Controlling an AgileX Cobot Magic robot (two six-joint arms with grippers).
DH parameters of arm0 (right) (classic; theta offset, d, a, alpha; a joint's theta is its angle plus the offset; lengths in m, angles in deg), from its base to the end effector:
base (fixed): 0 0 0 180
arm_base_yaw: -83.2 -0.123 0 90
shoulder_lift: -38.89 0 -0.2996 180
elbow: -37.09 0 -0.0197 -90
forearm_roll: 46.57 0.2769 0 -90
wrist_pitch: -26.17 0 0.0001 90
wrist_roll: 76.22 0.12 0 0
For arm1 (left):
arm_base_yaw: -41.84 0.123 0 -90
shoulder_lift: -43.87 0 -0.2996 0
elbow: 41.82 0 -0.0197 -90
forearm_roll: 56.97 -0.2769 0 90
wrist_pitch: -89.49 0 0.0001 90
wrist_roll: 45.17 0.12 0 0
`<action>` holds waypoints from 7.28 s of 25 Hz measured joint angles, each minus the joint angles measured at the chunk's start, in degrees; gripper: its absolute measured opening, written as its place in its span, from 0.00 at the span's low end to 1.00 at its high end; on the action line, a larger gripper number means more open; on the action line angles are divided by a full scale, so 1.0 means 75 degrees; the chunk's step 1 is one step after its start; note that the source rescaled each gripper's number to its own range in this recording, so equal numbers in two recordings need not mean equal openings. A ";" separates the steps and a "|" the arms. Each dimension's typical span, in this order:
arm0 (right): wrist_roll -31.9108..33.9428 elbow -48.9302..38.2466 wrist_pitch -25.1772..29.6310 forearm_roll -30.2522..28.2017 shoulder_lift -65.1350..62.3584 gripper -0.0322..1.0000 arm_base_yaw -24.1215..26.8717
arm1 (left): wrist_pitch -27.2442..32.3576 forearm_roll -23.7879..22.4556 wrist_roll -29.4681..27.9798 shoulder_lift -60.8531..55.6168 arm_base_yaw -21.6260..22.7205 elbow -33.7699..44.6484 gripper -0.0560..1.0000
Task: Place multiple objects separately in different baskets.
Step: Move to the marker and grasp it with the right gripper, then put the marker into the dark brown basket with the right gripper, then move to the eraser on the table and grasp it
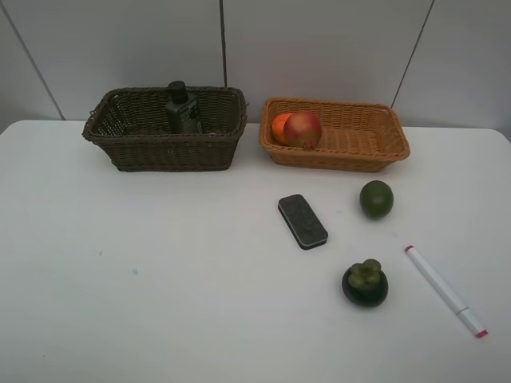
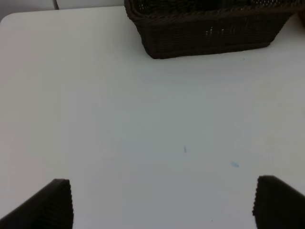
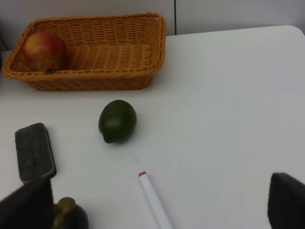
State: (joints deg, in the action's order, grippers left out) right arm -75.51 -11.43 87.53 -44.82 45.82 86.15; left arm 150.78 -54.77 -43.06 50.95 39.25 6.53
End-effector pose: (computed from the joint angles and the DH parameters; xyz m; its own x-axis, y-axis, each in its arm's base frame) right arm 0.0266 0.0018 0.2782 -0.4494 0.0502 -0.8919 0.0397 0.9986 0.0362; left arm 0.0264 -0.0052 0.2793 -0.4474 0.0386 -0.8935 0.0834 0.9965 0.0013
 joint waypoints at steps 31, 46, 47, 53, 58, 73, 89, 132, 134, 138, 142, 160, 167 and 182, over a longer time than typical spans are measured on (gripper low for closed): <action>-0.0308 0.1992 -0.0316 -0.0015 1.1666 0.99 0.0000 | -0.0015 0.0007 0.0002 0.0000 0.0000 0.0000 0.90; -0.1284 0.2006 -0.0961 0.1004 1.1697 0.99 -0.0019 | -0.0015 0.0007 0.0002 0.0000 0.0000 0.0000 0.90; -0.1284 0.2006 -0.0998 0.1004 1.1697 0.99 -0.0063 | -0.0015 0.0007 0.0002 0.0000 0.0000 0.0000 0.90; -0.1270 0.2006 -0.1300 0.0830 1.1753 0.99 -0.0731 | -0.0015 0.0007 0.0002 0.0000 0.0000 0.0000 0.90; -0.1114 0.2006 -0.1358 0.0517 1.2463 0.99 -0.0781 | -0.0022 0.0007 0.0002 0.0000 0.0000 0.0000 0.90; -0.1103 0.2014 -0.1992 0.0366 1.3999 0.99 -0.0781 | -0.0022 0.0007 0.0002 0.0000 0.0000 0.0000 0.90; -0.0995 0.2147 -0.1838 -0.0234 1.4351 0.20 -0.0782 | -0.0022 0.0007 0.0002 0.0000 0.0000 0.0000 0.90; -0.1058 0.9638 -0.4155 0.1948 1.5695 0.03 -0.3763 | -0.0022 0.0007 0.0009 0.0000 0.0000 0.0000 0.90; -0.1058 1.0060 -0.4874 0.2402 1.6234 0.03 -0.3812 | -0.0022 0.0007 0.0009 0.0000 0.0000 0.0000 0.90; -0.1064 1.0492 -0.5998 0.3111 1.7015 0.03 -0.3994 | -0.0022 0.0007 0.0009 0.0000 0.0000 0.0000 0.90; -0.1064 1.0517 -0.6884 0.3388 1.7477 0.03 -0.4388 | -0.0022 0.0007 0.0009 0.0000 0.0000 0.0000 0.90; -0.1081 1.0524 -0.6982 0.2967 1.8100 0.98 -0.4803 | -0.0022 0.0007 0.0009 0.0000 0.0000 0.0000 0.90; -0.1047 1.0524 -0.4759 0.2317 1.7010 1.00 -0.4803 | -0.0022 0.0007 0.0009 0.0000 0.0000 0.0000 0.90; -0.0767 1.0424 0.1064 -0.0025 1.5718 1.00 -0.4803 | -0.0022 0.0007 0.0009 0.0000 0.0000 0.0000 0.90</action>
State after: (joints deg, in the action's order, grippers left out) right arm -81.26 66.75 95.51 -45.00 163.70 50.13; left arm 150.62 -54.72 -43.00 50.95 39.25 6.53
